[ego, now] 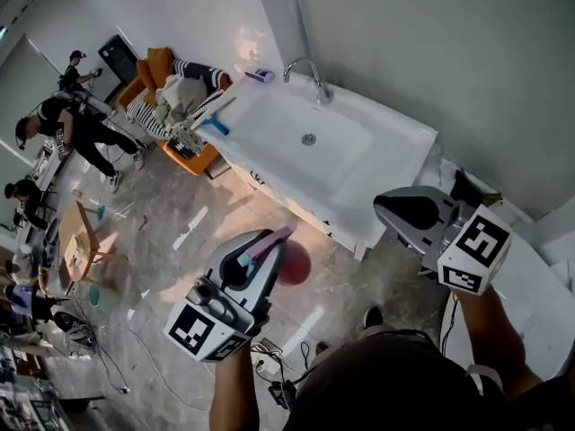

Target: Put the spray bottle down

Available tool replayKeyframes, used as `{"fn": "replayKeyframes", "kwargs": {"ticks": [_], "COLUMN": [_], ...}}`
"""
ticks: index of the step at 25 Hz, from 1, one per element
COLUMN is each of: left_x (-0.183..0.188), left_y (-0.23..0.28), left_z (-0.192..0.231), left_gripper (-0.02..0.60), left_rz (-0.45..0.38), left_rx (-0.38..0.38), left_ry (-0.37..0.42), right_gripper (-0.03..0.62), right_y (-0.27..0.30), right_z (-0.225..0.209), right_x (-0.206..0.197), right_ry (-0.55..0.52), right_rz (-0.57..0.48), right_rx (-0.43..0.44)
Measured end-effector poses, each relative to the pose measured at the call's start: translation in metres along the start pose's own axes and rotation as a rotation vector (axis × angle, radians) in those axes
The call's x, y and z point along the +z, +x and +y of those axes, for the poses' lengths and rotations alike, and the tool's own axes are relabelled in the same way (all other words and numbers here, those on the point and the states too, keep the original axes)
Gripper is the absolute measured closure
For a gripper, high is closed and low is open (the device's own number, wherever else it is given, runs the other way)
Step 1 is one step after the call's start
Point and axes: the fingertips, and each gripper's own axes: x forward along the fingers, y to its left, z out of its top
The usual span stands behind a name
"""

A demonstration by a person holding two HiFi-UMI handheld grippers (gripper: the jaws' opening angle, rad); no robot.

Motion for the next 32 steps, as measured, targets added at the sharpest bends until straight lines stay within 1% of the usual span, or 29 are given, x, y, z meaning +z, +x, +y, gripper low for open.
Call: {"fn": "replayKeyframes", "kwargs": {"ticks": [2, 8, 11, 13, 15, 18, 23, 26, 32], "left_x": [0.003, -0.009, -0.010, -0.015, -0.014, -0.016, -0.012, -0.006, 0.006], "left_y": [0.011, 0.024, 0.024, 0.019, 0.016, 0.017, 0.008, -0.004, -0.026], "left_z": [-0.001, 0.002, 0.000, -0.001, 0.005, 0.026, 0.061, 0.080, 0.108], "left_gripper": [0.517, 0.517, 0.517, 0.517, 0.517, 0.517, 0.517, 0.517, 0.517], "left_rz": [-0.015, 0.025, -0.001, 0.003, 0.015, 0.029, -0.004, -0.015, -0.041], "left_rx": [0.014, 0.060, 0.063, 0.061, 0.049, 0.019, -0.025, -0.046, -0.093], "left_ry": [0.001, 0.011, 0.001, -0.008, -0.016, -0.011, -0.010, 0.004, 0.000], "right_gripper": [0.585, 0.585, 0.585, 0.585, 0.585, 0.585, 0.585, 0.585, 0.585], "right_y": [-0.002, 0.003, 0.006, 0.005, 0.010, 0.023, 0.051, 0.071, 0.101], "right_z": [-0.009, -0.033, -0.032, -0.026, -0.023, -0.026, -0.024, -0.013, 0.006], "right_x": [-0.001, -0.010, -0.019, -0.025, -0.023, -0.014, -0.006, 0.002, 0.013], "right_ry": [-0.001, 0.011, 0.023, 0.036, 0.040, 0.039, 0.037, 0.033, 0.020], "right_rz": [-0.003, 0.005, 0.017, 0.029, 0.029, 0.025, 0.037, 0.034, 0.049], "right_rx": [0.019, 0.051, 0.060, 0.057, 0.047, 0.025, -0.032, -0.044, -0.081]}}
